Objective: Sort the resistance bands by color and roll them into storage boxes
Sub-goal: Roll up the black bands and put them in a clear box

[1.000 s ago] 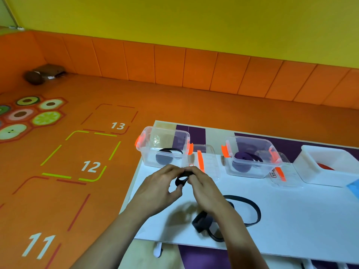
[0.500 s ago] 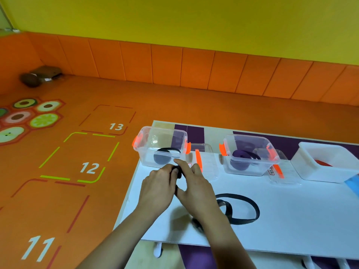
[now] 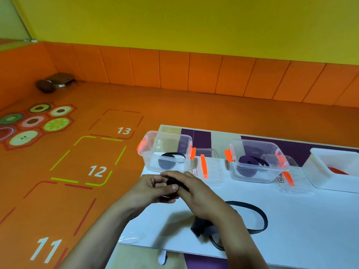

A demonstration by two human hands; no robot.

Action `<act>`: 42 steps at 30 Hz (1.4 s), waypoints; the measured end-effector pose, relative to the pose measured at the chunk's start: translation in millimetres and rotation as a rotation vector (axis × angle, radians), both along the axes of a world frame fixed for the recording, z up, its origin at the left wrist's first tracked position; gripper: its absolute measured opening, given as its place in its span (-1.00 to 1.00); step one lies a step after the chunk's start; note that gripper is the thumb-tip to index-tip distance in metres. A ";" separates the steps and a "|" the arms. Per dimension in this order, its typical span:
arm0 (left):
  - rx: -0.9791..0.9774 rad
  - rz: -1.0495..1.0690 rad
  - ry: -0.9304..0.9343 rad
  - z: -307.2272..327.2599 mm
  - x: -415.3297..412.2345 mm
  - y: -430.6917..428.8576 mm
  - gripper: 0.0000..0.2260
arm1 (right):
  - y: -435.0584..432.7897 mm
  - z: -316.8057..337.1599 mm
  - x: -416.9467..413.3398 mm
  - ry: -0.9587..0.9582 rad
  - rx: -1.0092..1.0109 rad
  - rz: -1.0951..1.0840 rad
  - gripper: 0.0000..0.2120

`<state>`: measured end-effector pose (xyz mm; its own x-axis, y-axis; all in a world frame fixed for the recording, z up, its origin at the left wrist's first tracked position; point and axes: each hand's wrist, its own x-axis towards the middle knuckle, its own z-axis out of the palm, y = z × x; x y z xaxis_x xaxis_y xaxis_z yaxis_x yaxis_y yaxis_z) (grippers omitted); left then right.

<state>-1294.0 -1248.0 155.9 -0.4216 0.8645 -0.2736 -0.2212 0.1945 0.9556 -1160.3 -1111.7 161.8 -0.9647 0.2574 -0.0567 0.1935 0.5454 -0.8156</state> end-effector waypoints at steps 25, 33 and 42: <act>0.100 0.591 -0.101 -3.1 43.9 43.8 -0.89 | -20.2 -16.0 -13.9 0.098 0.157 -0.495 -0.75; 0.072 0.386 -0.109 -9.5 7.4 22.4 -0.81 | -29.5 -17.2 -37.4 0.037 0.200 -0.445 -0.66; 0.109 -0.102 0.219 -4.0 -49.7 -13.1 -0.89 | -36.8 -15.3 -38.9 -0.049 0.170 -0.164 -0.40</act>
<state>-1343.7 -1261.1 151.9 -0.3701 0.9248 -0.0885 0.0086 0.0986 0.9951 -1199.2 -1148.5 146.6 -0.9062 0.4205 -0.0450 0.3282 0.6322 -0.7018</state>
